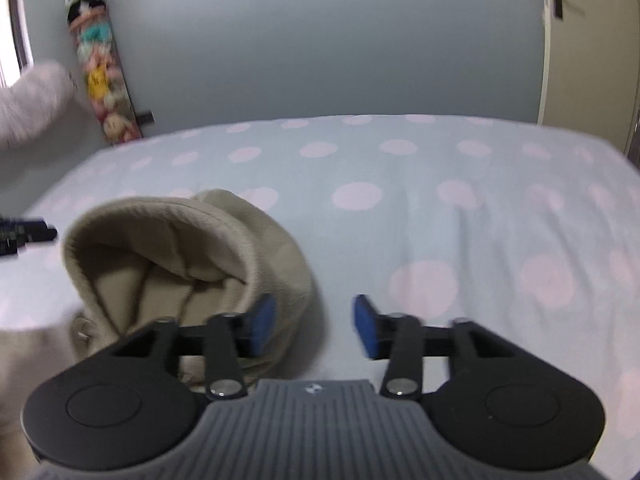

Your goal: Fold clothes

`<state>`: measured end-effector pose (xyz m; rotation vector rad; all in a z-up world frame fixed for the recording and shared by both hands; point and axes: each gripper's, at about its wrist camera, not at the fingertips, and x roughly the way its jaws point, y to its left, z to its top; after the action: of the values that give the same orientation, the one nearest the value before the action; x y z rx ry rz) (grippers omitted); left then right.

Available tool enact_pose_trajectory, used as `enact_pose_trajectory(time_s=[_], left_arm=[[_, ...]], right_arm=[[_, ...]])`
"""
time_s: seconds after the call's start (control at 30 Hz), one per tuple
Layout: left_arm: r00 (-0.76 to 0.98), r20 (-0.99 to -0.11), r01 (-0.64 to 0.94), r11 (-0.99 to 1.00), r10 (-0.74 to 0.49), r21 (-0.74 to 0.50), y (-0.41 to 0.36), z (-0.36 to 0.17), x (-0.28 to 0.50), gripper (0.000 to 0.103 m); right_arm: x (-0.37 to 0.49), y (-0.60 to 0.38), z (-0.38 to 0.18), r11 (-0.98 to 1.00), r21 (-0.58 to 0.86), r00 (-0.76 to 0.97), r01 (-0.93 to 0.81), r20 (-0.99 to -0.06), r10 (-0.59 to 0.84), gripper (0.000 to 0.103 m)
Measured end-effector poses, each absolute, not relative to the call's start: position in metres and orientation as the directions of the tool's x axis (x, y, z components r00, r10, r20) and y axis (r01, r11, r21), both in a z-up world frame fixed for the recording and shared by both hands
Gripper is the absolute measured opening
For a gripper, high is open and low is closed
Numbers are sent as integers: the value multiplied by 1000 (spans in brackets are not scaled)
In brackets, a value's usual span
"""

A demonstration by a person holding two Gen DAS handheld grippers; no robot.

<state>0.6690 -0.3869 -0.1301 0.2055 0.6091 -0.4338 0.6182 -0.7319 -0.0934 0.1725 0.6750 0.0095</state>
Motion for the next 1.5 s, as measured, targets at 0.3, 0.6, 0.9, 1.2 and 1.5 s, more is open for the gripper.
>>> enact_pose_trajectory(time_s=[0.3,0.6,0.9,1.2,1.5], left_arm=[[694,-612,522,850,-379,65,-415,-132,646,49],[602,-635,586,808,-485,-61,-438,-153,669,28],[507,-758,540,837,-410,-92,-470,-215,719,16],[615,-771,436,886,-166,157,-484,-218,729,0],[635,-752,428,890,-176,154,-473,-218,724,0]], right_arm=[[612,-692,-91,976,219,761,-8,-631,148,37],[656,-642,-104,989,120,717,-81,-682,142,11],[706,-625,-171,998,54,586,9,-810,39,0],[715,-622,-165,932,-336,681,136,-652,-334,0],[701,-625,-172,960,-271,686,75,-685,-246,3]])
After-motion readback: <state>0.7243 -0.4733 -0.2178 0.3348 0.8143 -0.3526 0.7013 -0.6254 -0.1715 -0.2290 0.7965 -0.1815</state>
